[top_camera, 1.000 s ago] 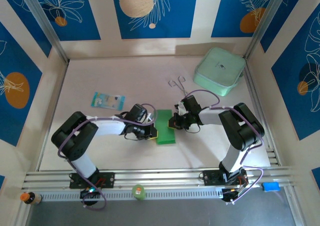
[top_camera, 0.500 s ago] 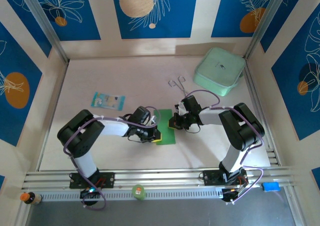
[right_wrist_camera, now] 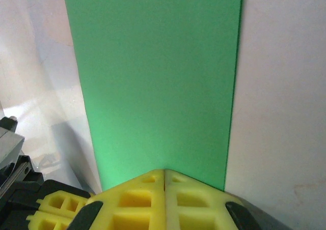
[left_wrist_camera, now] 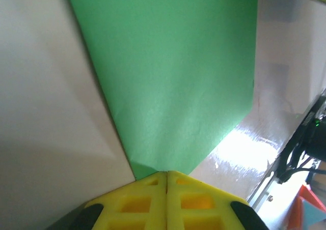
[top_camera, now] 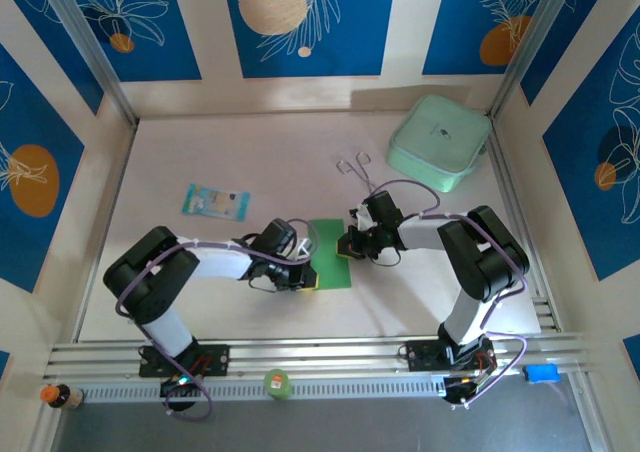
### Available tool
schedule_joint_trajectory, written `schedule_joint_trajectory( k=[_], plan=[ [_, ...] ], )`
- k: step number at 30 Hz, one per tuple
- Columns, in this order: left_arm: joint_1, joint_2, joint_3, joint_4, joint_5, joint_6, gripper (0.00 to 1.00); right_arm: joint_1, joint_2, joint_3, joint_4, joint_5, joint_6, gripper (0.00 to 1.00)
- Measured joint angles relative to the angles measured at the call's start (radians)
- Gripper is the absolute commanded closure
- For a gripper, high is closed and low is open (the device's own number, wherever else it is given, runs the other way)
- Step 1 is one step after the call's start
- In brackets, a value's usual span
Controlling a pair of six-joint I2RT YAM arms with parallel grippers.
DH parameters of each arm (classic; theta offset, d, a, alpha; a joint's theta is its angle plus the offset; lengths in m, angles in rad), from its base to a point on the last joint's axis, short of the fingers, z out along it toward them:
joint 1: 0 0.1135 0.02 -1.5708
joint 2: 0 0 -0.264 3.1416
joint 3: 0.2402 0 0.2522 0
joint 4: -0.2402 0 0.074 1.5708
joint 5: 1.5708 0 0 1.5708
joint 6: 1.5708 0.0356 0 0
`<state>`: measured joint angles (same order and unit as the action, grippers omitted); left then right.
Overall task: Fold a paper plane with a square sheet of paper (pick it up from the middle)
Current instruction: First fold the square sheet of paper in half at the center of the table.
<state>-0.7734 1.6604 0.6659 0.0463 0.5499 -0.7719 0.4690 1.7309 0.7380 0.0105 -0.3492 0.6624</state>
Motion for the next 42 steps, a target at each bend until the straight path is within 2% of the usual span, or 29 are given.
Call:
schedule_joint_trajectory(
  k=[6, 11, 18, 24, 30, 38, 42],
  plan=[
    [-0.045, -0.027, 0.033, -0.121, -0.068, 0.068, 0.92, 0.000, 0.000, 0.000, 0.000, -0.003, 0.000, 1.00],
    [-0.050, -0.063, 0.033, -0.190, -0.080, 0.091, 0.92, 0.000, 0.000, 0.000, 0.000, -0.003, 0.000, 1.00],
    [-0.037, -0.174, 0.068, -0.197, -0.100, 0.089, 0.91, -0.001, 0.000, 0.000, 0.000, -0.003, 0.000, 1.00],
    [0.039, -0.069, 0.123, -0.076, -0.075, 0.027, 0.91, -0.001, 0.000, 0.000, 0.000, -0.003, 0.000, 1.00],
    [0.062, 0.045, 0.129, -0.015, -0.049, -0.008, 0.90, -0.002, 0.000, -0.001, 0.000, -0.006, 0.000, 1.00],
    [0.063, 0.046, 0.051, 0.013, -0.006, -0.004, 0.90, -0.002, 0.000, -0.001, -0.003, -0.007, 0.000, 1.00],
    [0.062, 0.003, 0.026, -0.047, -0.002, 0.034, 0.90, -0.002, 0.000, -0.001, -0.003, -0.009, 0.000, 1.00]
  ],
)
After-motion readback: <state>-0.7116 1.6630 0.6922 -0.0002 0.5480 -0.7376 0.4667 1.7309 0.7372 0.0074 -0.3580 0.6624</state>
